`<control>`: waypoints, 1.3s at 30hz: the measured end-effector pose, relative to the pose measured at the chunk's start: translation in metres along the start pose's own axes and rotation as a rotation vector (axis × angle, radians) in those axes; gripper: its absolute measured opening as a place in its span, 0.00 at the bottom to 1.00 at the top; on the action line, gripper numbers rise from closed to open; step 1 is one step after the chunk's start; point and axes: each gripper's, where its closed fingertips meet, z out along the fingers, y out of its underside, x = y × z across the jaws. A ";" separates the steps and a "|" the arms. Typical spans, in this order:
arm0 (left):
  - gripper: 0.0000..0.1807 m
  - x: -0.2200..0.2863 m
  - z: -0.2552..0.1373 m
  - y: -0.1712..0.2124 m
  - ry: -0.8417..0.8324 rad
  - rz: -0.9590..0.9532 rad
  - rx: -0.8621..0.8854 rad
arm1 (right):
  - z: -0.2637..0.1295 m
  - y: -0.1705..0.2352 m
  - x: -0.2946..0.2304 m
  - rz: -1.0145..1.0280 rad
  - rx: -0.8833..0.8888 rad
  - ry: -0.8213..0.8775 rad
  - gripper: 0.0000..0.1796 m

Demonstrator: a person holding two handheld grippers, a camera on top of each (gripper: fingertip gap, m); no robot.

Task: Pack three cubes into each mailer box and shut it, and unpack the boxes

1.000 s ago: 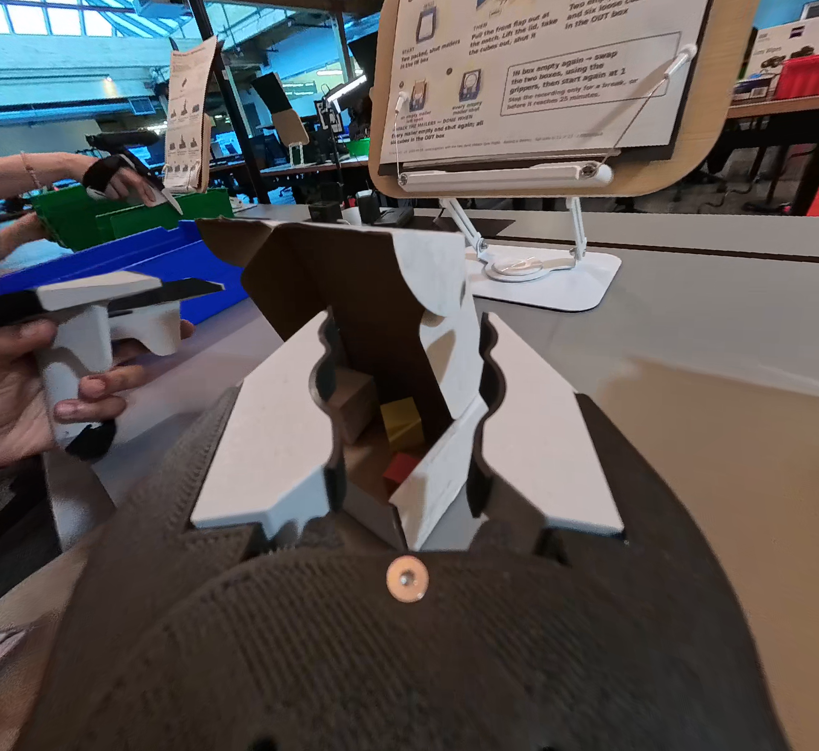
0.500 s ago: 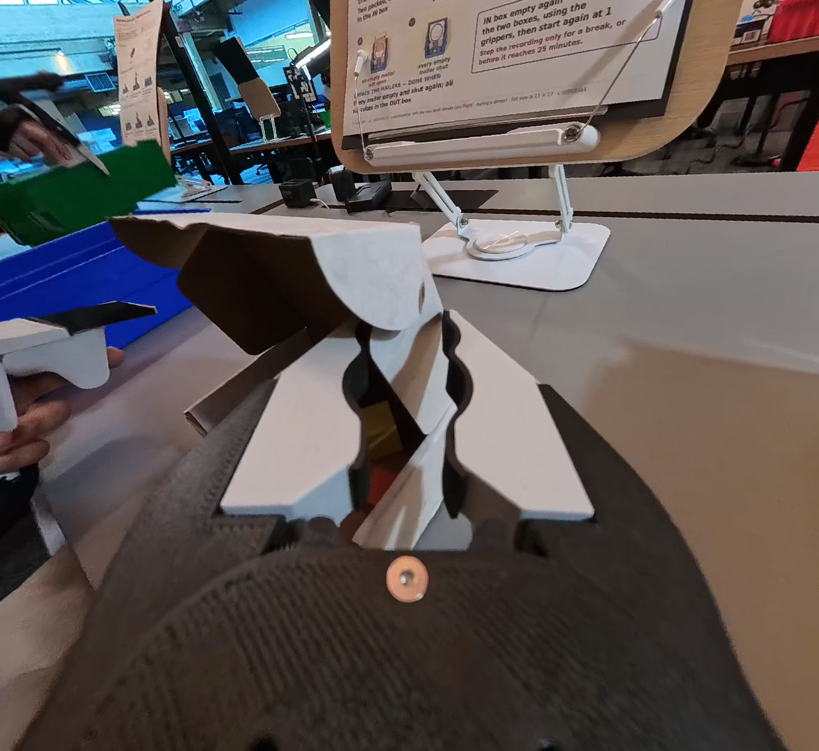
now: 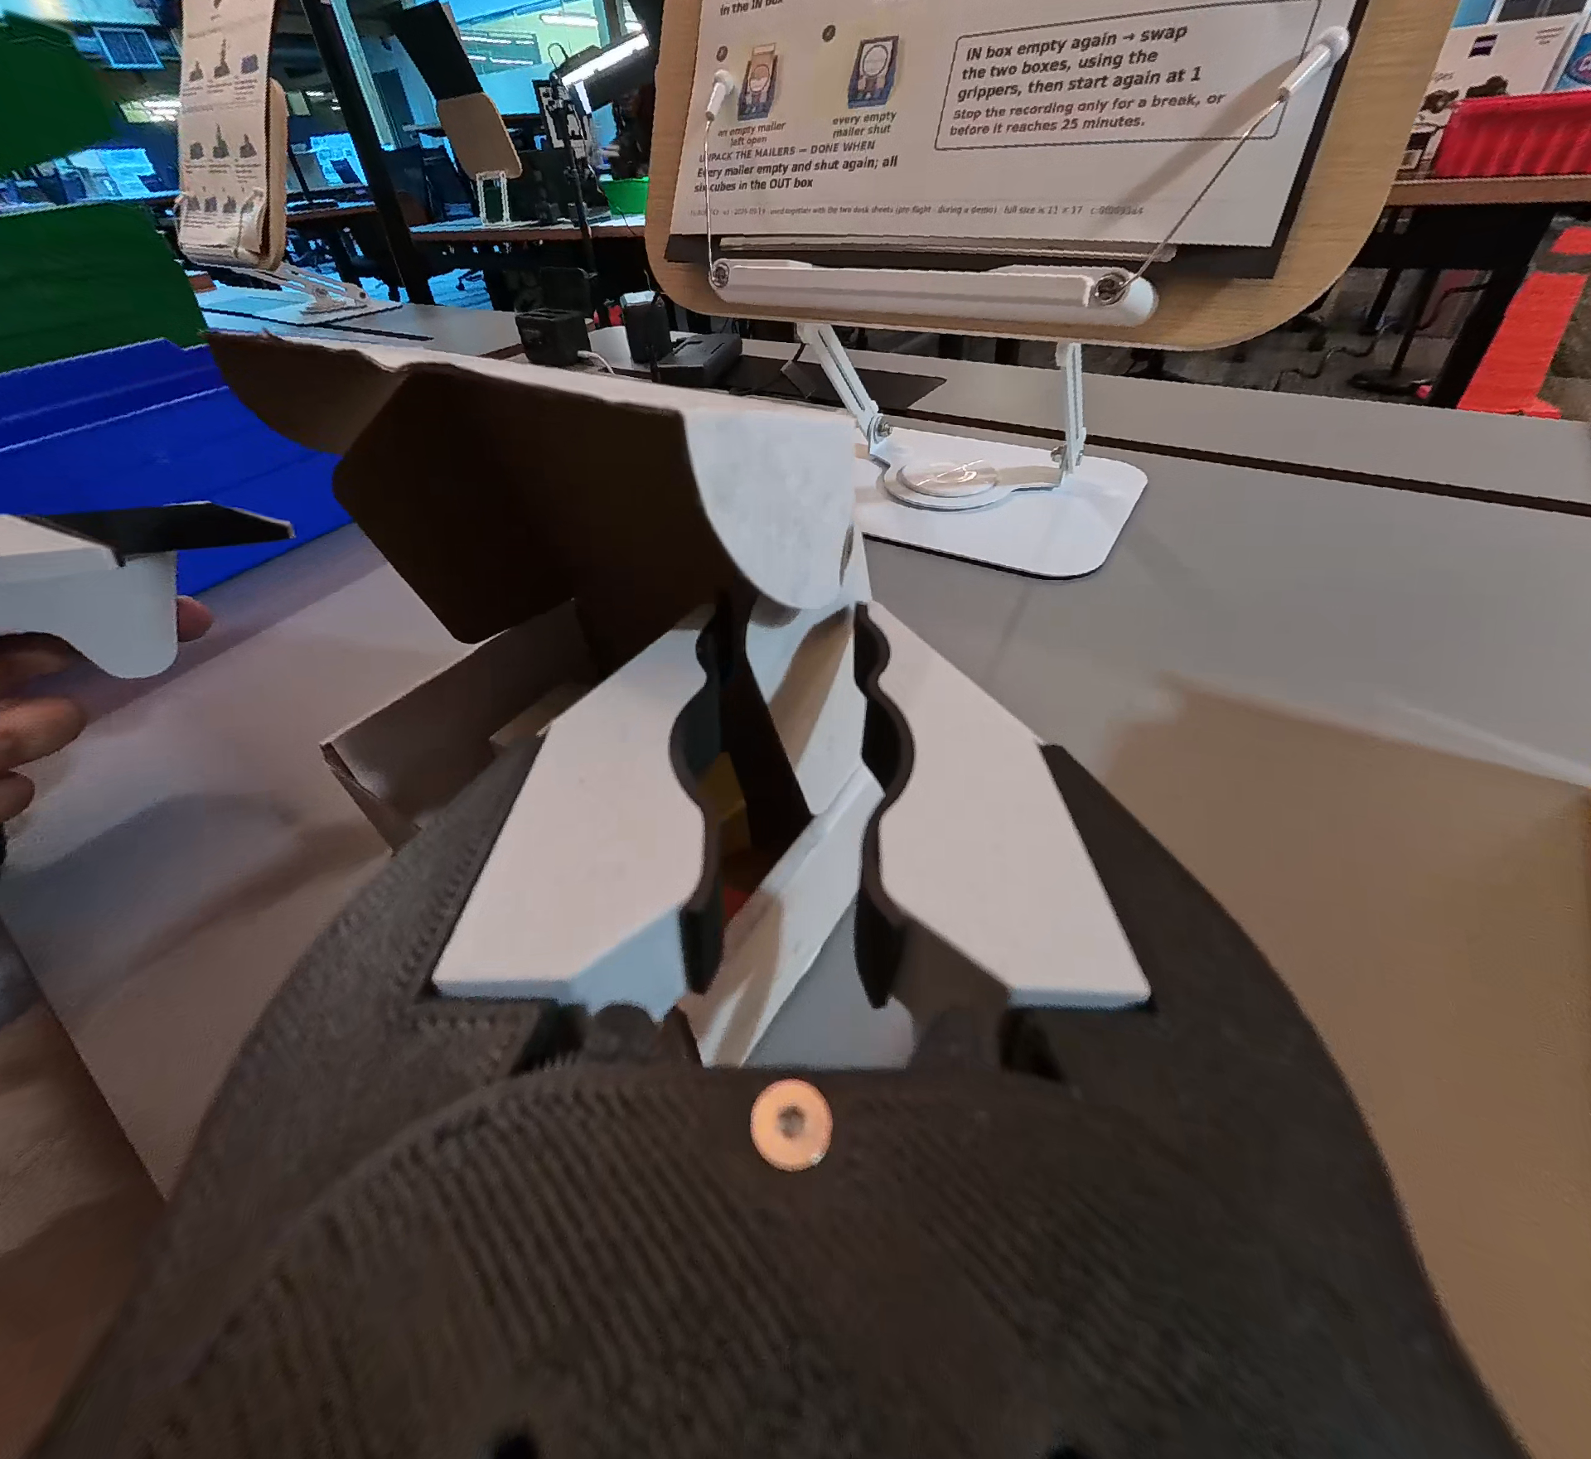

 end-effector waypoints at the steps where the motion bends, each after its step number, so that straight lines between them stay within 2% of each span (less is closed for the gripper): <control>1: 0.46 0.001 0.001 0.000 0.004 -0.001 0.000 | -0.001 0.000 0.000 -0.006 -0.001 0.002 0.15; 15: 0.46 0.007 0.013 -0.002 0.043 -0.001 -0.003 | -0.011 0.004 -0.001 -0.071 -0.014 0.022 0.14; 30: 0.46 -0.001 0.013 -0.002 0.006 -0.023 0.002 | -0.011 0.004 -0.003 -0.090 -0.015 0.018 0.15; 39: 0.42 -0.001 0.013 -0.001 0.005 0.010 -0.015 | -0.012 0.006 -0.001 -0.076 -0.020 0.021 0.15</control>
